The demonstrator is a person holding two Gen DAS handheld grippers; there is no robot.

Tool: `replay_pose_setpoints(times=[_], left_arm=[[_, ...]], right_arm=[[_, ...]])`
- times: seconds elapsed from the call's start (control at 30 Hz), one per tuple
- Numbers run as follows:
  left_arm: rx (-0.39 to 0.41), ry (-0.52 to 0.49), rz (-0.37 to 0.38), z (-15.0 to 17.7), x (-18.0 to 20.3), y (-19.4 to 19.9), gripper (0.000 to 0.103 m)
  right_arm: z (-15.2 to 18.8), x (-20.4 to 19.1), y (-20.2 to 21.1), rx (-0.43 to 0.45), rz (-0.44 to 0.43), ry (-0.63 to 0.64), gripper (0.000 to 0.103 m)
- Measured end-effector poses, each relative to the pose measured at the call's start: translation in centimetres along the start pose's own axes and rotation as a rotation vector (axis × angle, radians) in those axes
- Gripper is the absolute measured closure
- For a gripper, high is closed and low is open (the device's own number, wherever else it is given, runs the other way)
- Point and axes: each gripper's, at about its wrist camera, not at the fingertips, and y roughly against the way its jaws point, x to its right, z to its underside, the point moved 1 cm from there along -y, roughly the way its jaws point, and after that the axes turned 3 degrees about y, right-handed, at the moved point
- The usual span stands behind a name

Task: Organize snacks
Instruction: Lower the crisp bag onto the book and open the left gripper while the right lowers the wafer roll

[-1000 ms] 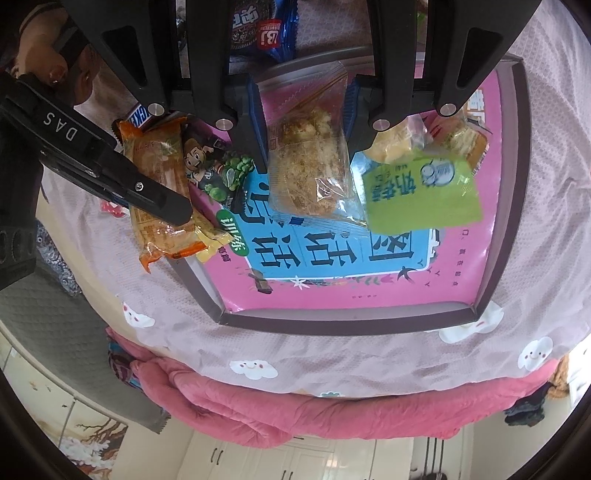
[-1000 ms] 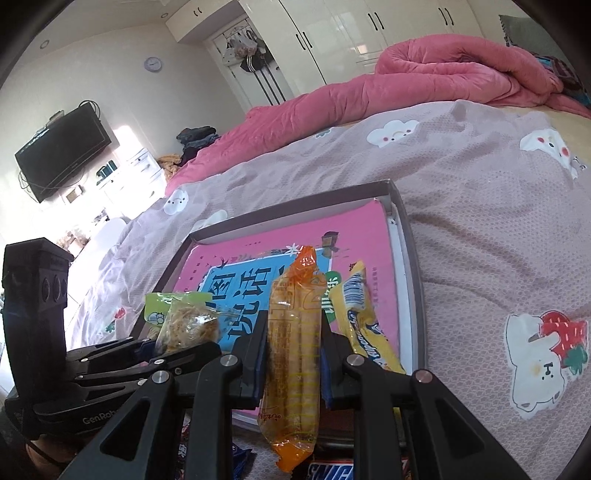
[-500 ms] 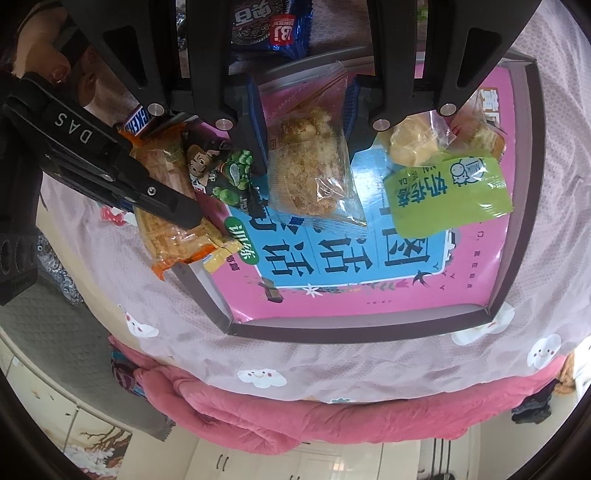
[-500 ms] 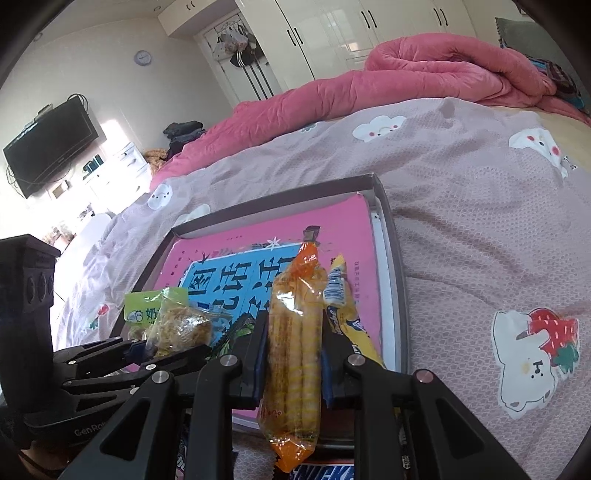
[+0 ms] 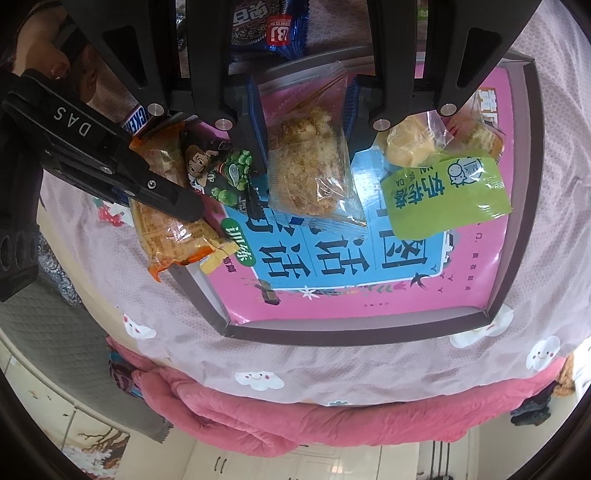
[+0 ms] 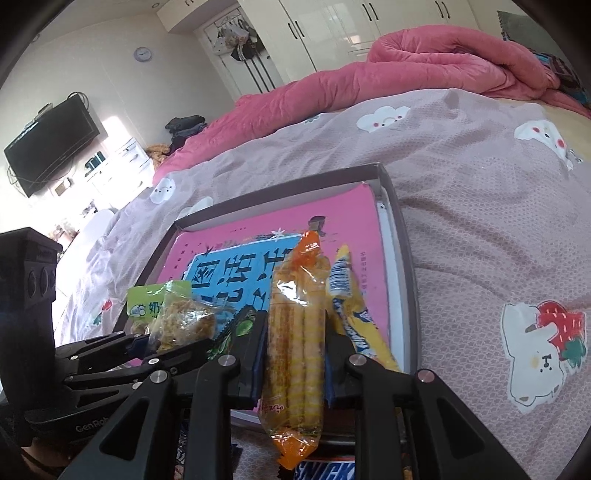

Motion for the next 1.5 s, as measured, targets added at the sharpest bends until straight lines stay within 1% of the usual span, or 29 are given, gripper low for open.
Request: replay_pose_setpoints(times=[0.13,0.2,0.63,1.03,1.2,1.5], left_arm=[[-0.001,0.001,0.004,0.0,-0.1,0.0,0.067],[-0.001,0.002,0.003,0.0,-0.1,0.0,0.067],[0.000,0.012,0.003,0.0,-0.3,0.2,0.066],[-0.001,0.022,0.012,-0.1,-0.4,0.4,0.066],[-0.004,0.025,0.008,-0.3,-0.5,0.3,0.065],[0.001,0.025,0.008,-0.4,-0.7,0.5,0.061]], right_arm=[[-0.1,-0.1,0.4,0.007,0.012,0.009,0.078],[-0.2,-0.1,0.5,0.009,0.017,0.013,0.076],[-0.1,0.4,2.6,0.039,0.028,0.011,0.076],[0.1,0.1,1.7,0.015,0.046,0.035,0.076],[-0.1,0.0,1.8,0.029,0.063,0.041,0.076],[-0.3,0.3,2.3,0.050,0.064,0.035,0.076]])
